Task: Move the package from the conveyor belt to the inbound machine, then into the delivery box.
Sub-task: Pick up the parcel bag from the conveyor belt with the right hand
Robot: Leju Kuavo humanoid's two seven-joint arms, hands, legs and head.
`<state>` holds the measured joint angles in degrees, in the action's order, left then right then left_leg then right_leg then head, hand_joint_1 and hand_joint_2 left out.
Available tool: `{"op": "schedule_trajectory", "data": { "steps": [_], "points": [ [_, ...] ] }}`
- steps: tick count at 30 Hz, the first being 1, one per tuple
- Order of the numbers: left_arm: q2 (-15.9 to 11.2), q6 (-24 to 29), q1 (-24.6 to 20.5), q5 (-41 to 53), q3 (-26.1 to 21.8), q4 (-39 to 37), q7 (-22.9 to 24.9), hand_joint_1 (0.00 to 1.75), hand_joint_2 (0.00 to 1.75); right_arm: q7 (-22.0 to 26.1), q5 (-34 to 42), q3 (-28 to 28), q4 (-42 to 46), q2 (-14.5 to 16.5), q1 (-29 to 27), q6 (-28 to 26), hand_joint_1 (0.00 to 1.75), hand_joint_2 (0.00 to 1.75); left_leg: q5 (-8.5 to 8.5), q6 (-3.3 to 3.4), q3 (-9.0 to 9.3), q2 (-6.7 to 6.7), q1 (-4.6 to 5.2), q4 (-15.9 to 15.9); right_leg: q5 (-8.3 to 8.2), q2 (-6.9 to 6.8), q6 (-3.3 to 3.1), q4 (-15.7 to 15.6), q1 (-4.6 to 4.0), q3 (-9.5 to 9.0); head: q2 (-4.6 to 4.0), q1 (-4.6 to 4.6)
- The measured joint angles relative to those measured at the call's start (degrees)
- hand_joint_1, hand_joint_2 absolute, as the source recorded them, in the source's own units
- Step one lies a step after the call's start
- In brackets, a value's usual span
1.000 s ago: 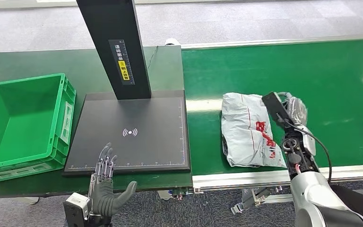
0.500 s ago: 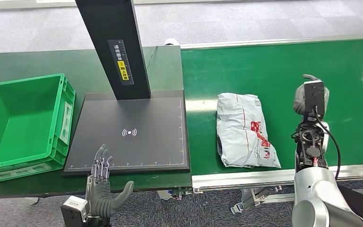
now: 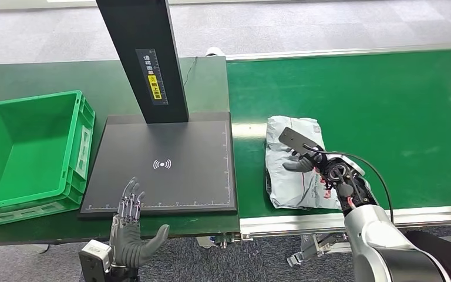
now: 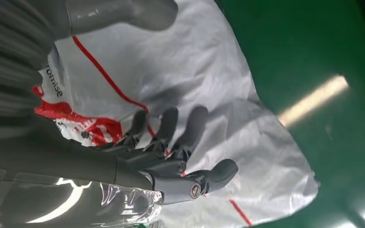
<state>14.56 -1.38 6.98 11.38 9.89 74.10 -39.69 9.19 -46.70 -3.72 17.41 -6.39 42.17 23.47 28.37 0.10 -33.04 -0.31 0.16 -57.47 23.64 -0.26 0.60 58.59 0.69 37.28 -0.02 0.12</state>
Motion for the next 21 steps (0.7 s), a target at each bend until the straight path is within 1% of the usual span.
{"op": "schedule_trajectory", "data": {
  "steps": [6, 15, 18, 21],
  "points": [
    [0.00, -0.08, -0.12, 0.01, -0.17, -0.29, 0.05, 0.00, 1.75, -0.86, -0.21, 2.20, -1.04, 0.30, 0.30, 0.82, 0.00, 1.75, 0.02, 0.01, -0.01, 0.00, 0.01, -0.01, 0.02, 0.00, 0.01, -0.01, 0.01, 0.00, 0.00, 0.01],
    [0.00, -0.46, -0.76, -0.04, -0.19, -0.54, 1.39, 0.00, 1.75, -11.69, -5.16, 5.72, -2.14, 0.78, 0.92, 6.11, 0.00, 1.75, 0.01, 0.00, 0.02, 0.01, 0.01, 0.00, 0.02, 0.00, 0.01, -0.01, 0.00, -0.01, 0.00, 0.01],
    [0.02, -0.16, -1.18, -0.19, -0.20, -0.69, 1.95, 0.00, 1.75, -15.08, -7.99, 7.75, -2.36, 1.00, 1.30, 6.56, 0.00, 1.75, 0.01, 0.00, 0.04, 0.01, 0.01, -0.01, 0.02, 0.00, 0.01, -0.01, 0.00, -0.02, 0.00, 0.01],
    [0.03, 0.20, -1.27, -0.27, -0.17, -0.73, 2.27, 0.00, 1.75, -17.28, -10.68, 10.04, -2.48, 1.33, 1.59, 6.50, 0.00, 1.75, 0.01, 0.00, 0.06, 0.01, 0.01, -0.01, 0.02, -0.01, 0.01, -0.01, 0.00, -0.04, 0.00, 0.01]
  ]
}}
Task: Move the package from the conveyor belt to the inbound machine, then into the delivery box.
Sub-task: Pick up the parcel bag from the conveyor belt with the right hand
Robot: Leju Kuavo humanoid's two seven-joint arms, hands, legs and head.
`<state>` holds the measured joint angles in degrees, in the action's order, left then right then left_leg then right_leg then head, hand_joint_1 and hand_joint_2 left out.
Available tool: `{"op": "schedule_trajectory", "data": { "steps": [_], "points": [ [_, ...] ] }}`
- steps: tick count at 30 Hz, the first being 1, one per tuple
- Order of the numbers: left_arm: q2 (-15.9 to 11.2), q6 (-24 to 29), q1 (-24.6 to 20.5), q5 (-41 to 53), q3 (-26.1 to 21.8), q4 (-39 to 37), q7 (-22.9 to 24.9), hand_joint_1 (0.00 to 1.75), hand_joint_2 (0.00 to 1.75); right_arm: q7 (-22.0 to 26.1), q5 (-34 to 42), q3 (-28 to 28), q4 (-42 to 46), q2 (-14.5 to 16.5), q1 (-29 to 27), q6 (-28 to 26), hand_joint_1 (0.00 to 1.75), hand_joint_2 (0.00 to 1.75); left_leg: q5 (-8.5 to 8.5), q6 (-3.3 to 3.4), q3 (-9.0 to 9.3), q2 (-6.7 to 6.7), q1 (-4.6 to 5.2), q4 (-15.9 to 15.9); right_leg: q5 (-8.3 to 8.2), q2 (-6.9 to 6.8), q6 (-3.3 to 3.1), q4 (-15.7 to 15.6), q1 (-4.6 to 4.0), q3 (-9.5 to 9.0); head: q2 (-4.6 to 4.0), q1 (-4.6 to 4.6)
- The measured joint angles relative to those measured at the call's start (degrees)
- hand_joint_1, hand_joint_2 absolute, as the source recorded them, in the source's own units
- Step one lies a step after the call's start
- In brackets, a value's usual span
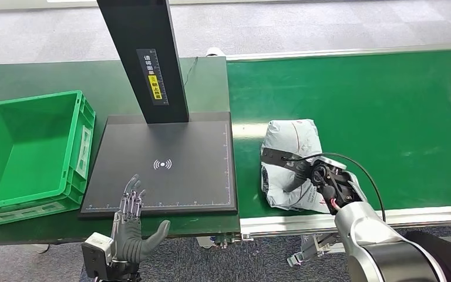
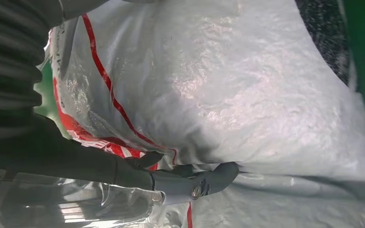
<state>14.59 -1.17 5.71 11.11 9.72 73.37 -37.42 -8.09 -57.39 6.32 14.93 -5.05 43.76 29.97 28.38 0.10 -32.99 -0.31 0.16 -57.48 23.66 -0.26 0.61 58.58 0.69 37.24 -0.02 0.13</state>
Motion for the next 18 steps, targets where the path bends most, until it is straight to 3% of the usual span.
{"op": "schedule_trajectory", "data": {
  "steps": [4, 8, 12, 18],
  "points": [
    [0.03, 0.37, -0.01, -0.24, 0.04, -0.10, 0.17, 0.00, 1.75, -1.71, -2.58, 2.95, -0.12, 0.59, 0.19, -0.37, 0.00, 1.75, 0.00, 0.00, 0.01, -0.01, 0.00, 0.00, 0.00, -0.01, 0.00, 0.00, 0.00, -0.02, 0.00, 0.01],
    [0.22, 0.67, -0.04, -0.43, 0.07, -0.11, 0.24, 0.00, 1.75, -2.53, -4.13, 5.07, -0.25, 1.14, 0.19, -0.78, 1.55, 1.75, 0.00, 0.00, 0.04, 0.00, 0.01, -0.01, 0.00, -0.01, 0.00, -0.01, 0.01, -0.04, 0.00, 0.01],
    [0.33, 0.84, -0.15, -0.50, 0.08, -0.11, 0.29, 0.00, 1.75, -2.69, -4.63, 6.25, -0.42, 1.48, 0.19, -1.36, 1.75, 1.75, 0.00, 0.00, 0.07, 0.00, 0.01, 0.00, 0.00, -0.01, 0.00, -0.01, 0.00, -0.07, 0.00, 0.01],
    [0.39, 0.86, -0.43, -0.51, 0.09, -0.11, 0.45, 0.00, 1.75, -2.16, -4.88, 7.01, -0.42, 1.22, 0.32, -1.30, 1.75, 1.75, 0.00, 0.00, 0.19, 0.00, 0.01, 0.00, 0.01, -0.01, 0.00, -0.02, 0.00, -0.16, 0.00, 0.01]
  ]
}}
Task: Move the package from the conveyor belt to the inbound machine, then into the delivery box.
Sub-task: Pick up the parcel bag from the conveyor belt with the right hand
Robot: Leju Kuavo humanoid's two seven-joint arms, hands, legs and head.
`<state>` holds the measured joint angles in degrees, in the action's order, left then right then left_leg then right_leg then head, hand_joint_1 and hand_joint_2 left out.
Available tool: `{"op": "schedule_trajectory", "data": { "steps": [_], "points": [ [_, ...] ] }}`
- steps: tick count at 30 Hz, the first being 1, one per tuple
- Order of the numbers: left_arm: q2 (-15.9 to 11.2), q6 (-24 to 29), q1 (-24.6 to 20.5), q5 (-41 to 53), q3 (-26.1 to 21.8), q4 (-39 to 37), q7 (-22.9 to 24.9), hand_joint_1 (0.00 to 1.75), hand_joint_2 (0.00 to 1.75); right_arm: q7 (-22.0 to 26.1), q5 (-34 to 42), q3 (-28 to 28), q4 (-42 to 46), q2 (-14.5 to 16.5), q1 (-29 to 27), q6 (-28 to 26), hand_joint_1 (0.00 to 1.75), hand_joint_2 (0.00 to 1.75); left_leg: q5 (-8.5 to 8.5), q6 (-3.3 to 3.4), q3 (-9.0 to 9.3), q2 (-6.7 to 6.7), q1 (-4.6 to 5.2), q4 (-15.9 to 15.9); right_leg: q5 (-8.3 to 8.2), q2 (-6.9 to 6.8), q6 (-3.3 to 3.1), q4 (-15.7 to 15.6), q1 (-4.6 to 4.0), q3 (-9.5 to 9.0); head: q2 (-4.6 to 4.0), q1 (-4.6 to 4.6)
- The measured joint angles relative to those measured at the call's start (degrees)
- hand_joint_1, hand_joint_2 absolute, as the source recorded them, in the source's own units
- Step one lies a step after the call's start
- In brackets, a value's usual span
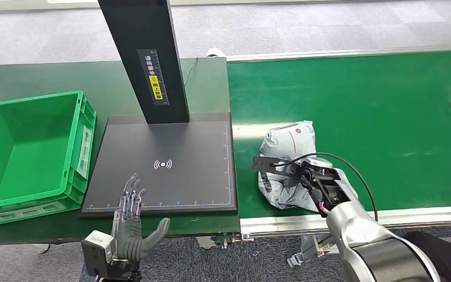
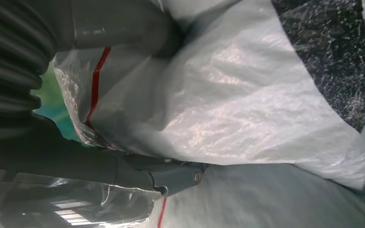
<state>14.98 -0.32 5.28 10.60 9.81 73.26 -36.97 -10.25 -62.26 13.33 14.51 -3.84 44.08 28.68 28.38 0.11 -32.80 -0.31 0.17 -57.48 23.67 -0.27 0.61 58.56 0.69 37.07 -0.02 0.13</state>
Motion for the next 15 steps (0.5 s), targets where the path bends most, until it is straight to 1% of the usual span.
{"op": "schedule_trajectory", "data": {
  "steps": [11, 13, 15],
  "points": [
    [0.09, -0.10, -0.50, -0.04, 0.04, -0.01, 0.21, 0.00, 1.75, 0.40, -0.64, 0.60, 0.00, -0.60, -0.10, -0.15, 1.75, 1.75, 0.00, 0.00, 0.05, -0.02, 0.00, 0.00, 0.01, -0.01, 0.01, -0.01, 0.00, -0.04, 0.00, 0.00],
    [0.12, -0.20, -0.63, -0.04, 0.06, -0.02, 0.31, 0.00, 1.75, 0.82, -0.61, 0.70, 0.00, -0.77, -0.33, -1.11, 1.75, 1.75, 0.00, 0.00, 0.05, -0.04, 0.00, 0.00, 0.02, -0.02, 0.03, -0.01, 0.00, -0.06, -0.01, 0.01],
    [0.17, -0.28, -0.69, -0.04, 0.07, -0.04, 0.37, 0.00, 1.75, 2.32, 0.51, 0.55, 0.00, -0.92, -0.73, -4.21, 1.75, 1.75, 0.01, 0.00, 0.04, -0.03, 0.00, 0.00, 0.03, -0.02, 0.03, 0.00, 0.00, -0.07, 0.00, 0.01]
  ]
}}
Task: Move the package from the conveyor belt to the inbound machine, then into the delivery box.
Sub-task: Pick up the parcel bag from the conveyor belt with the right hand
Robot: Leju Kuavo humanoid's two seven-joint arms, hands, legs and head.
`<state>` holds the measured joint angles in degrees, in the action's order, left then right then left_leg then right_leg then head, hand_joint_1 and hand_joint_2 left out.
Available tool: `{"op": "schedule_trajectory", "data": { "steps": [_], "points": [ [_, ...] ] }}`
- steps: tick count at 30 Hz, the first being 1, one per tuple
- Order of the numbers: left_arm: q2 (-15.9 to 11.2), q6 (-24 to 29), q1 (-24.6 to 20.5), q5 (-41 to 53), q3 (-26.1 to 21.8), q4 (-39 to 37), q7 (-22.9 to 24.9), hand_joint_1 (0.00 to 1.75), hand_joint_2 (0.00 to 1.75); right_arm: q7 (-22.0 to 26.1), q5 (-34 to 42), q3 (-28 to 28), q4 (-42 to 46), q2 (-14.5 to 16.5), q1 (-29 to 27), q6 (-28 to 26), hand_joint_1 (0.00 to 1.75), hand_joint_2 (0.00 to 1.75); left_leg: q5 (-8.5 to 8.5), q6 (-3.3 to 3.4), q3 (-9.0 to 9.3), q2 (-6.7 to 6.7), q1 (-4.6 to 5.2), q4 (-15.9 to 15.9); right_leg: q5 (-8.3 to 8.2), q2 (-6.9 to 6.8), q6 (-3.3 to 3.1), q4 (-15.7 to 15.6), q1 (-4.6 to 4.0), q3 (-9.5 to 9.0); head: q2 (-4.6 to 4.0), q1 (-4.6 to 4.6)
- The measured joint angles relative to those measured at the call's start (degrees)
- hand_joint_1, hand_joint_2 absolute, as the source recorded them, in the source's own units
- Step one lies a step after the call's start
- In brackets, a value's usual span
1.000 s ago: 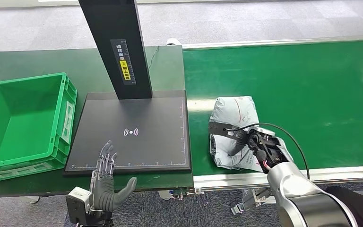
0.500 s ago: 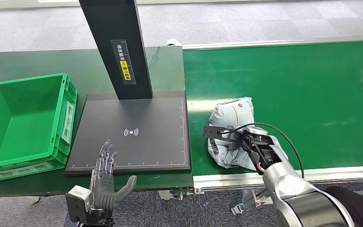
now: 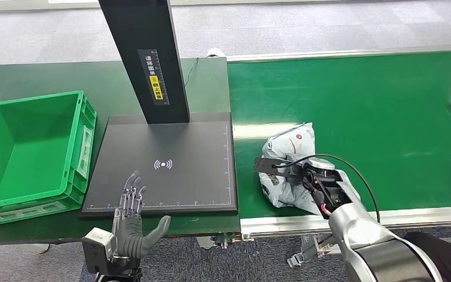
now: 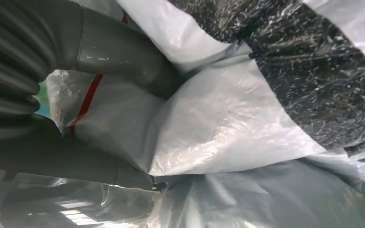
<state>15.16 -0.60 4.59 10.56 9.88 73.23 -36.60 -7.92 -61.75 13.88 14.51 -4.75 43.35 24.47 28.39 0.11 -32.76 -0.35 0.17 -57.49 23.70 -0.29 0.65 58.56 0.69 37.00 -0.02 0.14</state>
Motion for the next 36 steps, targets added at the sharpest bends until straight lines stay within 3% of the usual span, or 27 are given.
{"op": "schedule_trajectory", "data": {
  "steps": [7, 13, 19, 24, 29, 32, 36],
  "points": [
    [0.02, -0.50, 1.43, 0.32, -0.31, 0.48, -0.04, 0.00, 1.75, 8.29, 9.83, -6.65, 1.14, 0.05, -0.35, -28.71, 1.75, 1.75, -0.02, 0.01, -0.23, 0.01, 0.03, 0.00, -0.04, 0.01, 0.00, 0.01, 0.04, 0.20, 0.00, -0.02],
    [0.03, -0.51, 2.07, 0.56, -0.77, 1.01, -0.10, 0.00, 1.75, 10.20, 11.94, -11.79, 2.09, -0.01, 1.40, -33.12, 1.75, 1.75, -0.01, 0.00, -0.25, 0.02, 0.00, 0.00, -0.03, 0.02, -0.01, 0.02, 0.01, 0.26, -0.01, -0.01],
    [0.03, 0.32, 2.41, 0.69, -0.86, 1.15, -1.07, 0.00, 1.75, 22.24, 22.98, -19.29, 4.13, -0.34, 1.79, -44.31, 1.75, 1.75, -0.02, 0.00, -0.39, -0.03, 0.00, 0.00, -0.03, -0.03, -0.01, 0.02, 0.01, 0.37, 0.00, -0.01],
    [0.03, 1.49, 2.41, 0.68, -0.83, 1.05, -2.13, 0.00, 1.75, 33.13, 32.99, -27.74, 6.89, -1.54, 3.05, -46.17, 1.75, 1.75, -0.01, 0.01, -0.44, -0.03, 0.03, -0.01, -0.03, -0.02, -0.01, 0.02, 0.05, 0.38, 0.00, -0.01],
    [0.05, 2.39, 2.35, 0.63, -0.69, 0.83, -2.59, 0.00, 1.75, 39.82, 36.94, -31.65, 8.85, -1.06, 4.98, -41.31, 1.75, 1.75, 0.00, 0.02, -0.52, 0.06, 0.02, 0.00, -0.04, 0.05, -0.01, 0.03, 0.04, 0.39, -0.01, -0.01],
    [0.09, 2.58, 2.33, 0.72, -0.68, 0.76, -2.63, 0.00, 1.75, 42.58, 36.66, -31.14, 9.73, 1.77, 7.00, -39.74, 1.75, 1.75, 0.00, 0.00, -0.51, 0.30, -0.01, 0.01, -0.07, 0.27, -0.06, 0.10, 0.03, 0.48, 0.00, -0.02],
    [0.22, 2.65, 2.20, 1.22, -0.49, 0.76, -2.56, 0.00, 1.75, 42.62, 38.24, -28.03, 10.93, 8.20, 10.56, -37.12, 1.75, 1.75, -0.06, -0.11, -0.43, 0.51, -0.02, 0.01, -0.09, 0.44, -0.11, 0.27, -0.01, 0.67, -0.01, -0.02]
  ]
}}
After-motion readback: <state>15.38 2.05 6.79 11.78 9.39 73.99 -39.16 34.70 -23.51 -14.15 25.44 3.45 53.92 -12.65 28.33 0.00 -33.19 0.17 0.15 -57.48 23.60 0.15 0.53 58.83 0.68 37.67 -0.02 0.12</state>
